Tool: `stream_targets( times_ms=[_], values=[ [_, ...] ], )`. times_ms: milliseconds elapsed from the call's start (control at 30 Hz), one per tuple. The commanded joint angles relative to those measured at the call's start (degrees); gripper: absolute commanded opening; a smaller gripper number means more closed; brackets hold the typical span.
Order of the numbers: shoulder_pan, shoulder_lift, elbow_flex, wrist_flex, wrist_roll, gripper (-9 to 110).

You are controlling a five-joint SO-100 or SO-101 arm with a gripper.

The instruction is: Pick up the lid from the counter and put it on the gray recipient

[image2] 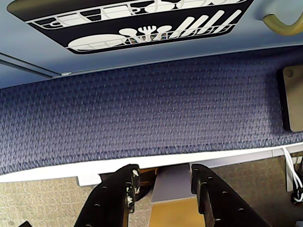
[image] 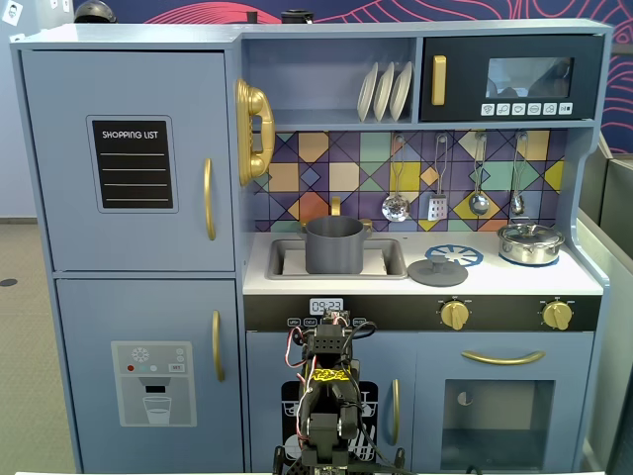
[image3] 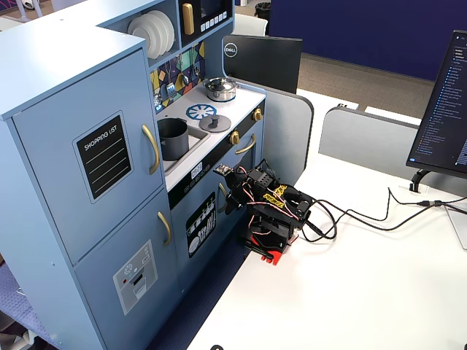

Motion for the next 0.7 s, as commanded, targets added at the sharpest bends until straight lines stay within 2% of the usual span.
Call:
stream_targets(
  times_ms=[0, 400, 667],
  values=[
    [3.43, -0.26, 1.23, 9.23, 2.64, 0],
    [3.87, -0.35, 0.88, 6.68, 2.46, 0],
    [6.68, -7.56, -19.6, 1.85, 1.41, 0]
  ],
)
